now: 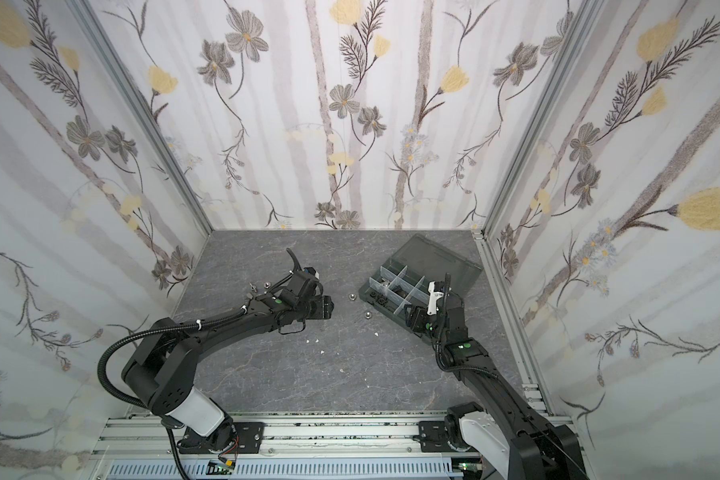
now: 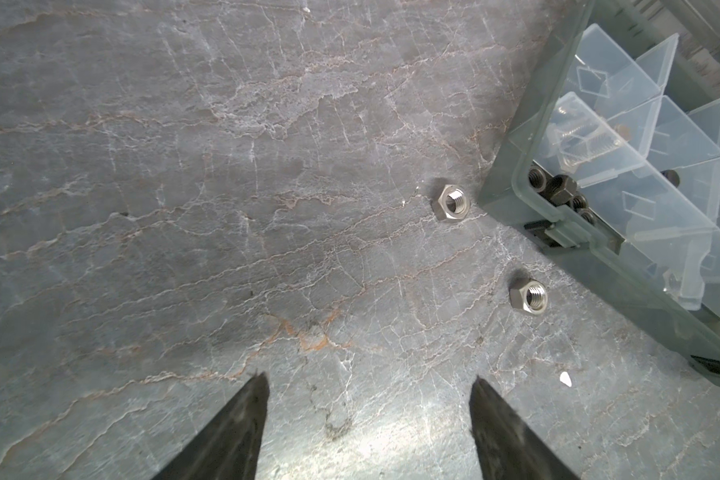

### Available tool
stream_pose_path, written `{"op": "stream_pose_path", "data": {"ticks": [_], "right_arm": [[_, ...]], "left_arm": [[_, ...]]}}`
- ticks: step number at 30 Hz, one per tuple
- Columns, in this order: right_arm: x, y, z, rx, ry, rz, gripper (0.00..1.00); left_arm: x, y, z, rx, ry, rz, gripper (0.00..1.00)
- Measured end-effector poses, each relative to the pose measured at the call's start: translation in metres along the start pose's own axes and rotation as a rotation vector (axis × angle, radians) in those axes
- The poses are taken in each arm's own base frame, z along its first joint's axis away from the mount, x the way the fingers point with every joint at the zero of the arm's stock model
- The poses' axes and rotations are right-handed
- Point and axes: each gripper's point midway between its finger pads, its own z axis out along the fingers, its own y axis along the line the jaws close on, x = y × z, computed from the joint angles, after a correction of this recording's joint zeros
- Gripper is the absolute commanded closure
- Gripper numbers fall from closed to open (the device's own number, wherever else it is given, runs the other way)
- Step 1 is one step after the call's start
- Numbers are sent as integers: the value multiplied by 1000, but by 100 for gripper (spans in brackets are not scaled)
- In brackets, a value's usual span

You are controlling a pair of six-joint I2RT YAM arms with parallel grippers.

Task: Sort the screws and nuts into containers
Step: 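Open the right gripper over the silver-nut compartment, then lower the left gripper onto a silver hex nut beside the organizer, close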

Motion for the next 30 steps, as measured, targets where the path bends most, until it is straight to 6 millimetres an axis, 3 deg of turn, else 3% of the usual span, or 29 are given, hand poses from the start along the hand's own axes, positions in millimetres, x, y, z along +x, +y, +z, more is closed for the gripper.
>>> {"op": "stream_pose_path", "data": {"ticks": [15, 30], "right_arm": [[-13, 23, -18, -124, -98, -38, 26], [-13, 33, -22, -180, -101, -31, 25]], "left_arm": [[-9, -20, 45, -39, 68, 54, 22], [-19, -37, 86, -69, 105, 94, 22]]}}
